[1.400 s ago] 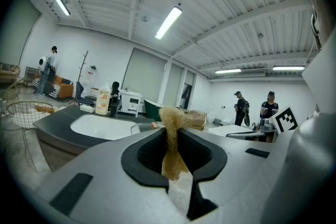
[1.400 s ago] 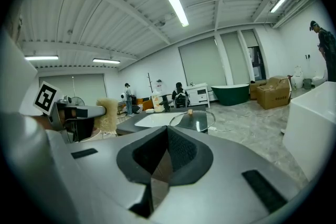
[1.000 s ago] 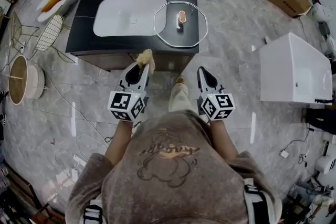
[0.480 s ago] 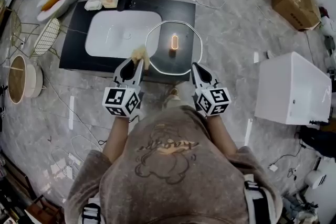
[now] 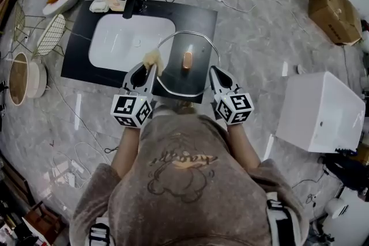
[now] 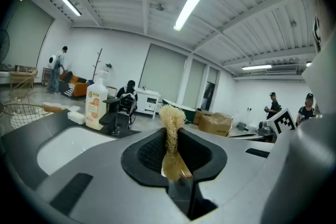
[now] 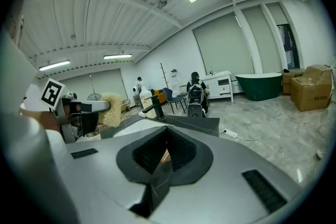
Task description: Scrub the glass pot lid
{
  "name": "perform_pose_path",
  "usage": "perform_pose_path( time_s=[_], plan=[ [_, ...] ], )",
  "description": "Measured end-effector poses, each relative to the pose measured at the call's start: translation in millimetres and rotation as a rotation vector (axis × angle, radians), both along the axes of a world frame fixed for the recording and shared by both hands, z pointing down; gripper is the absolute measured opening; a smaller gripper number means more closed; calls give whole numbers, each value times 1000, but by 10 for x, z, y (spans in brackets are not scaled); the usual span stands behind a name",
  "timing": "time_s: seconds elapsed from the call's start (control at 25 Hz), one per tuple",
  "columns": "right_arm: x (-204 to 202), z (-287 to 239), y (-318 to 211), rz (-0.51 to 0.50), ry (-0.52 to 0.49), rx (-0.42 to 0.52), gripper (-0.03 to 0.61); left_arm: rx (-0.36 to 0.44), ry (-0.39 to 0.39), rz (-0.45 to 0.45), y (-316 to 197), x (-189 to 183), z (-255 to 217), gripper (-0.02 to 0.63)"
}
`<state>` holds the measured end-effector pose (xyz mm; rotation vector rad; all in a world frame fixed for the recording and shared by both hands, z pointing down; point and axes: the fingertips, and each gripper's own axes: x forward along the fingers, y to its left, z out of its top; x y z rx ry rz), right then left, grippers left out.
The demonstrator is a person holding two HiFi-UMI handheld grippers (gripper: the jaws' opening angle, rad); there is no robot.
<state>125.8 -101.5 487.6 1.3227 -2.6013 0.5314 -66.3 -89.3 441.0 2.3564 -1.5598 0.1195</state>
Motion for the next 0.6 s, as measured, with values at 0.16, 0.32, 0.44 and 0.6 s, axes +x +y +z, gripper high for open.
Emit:
perform_pose_path(
  time_s=[0.16,0.32,0.44,0.6],
  plan=[
    [-29,2,-102,20,5,-2,-2,-3,-1,27,-142,-6,9,74],
    [-94,-51,-139,63,5,4,-2,3,-5,74,-250,-39,-41,74],
    [-119,-100,-164,109,35,15,-2,12,-6,108,-326,-68,-92,74],
    [-153,-85,-228,169,91,15,0,15,3,133,-413,-132,-81,74]
  ],
)
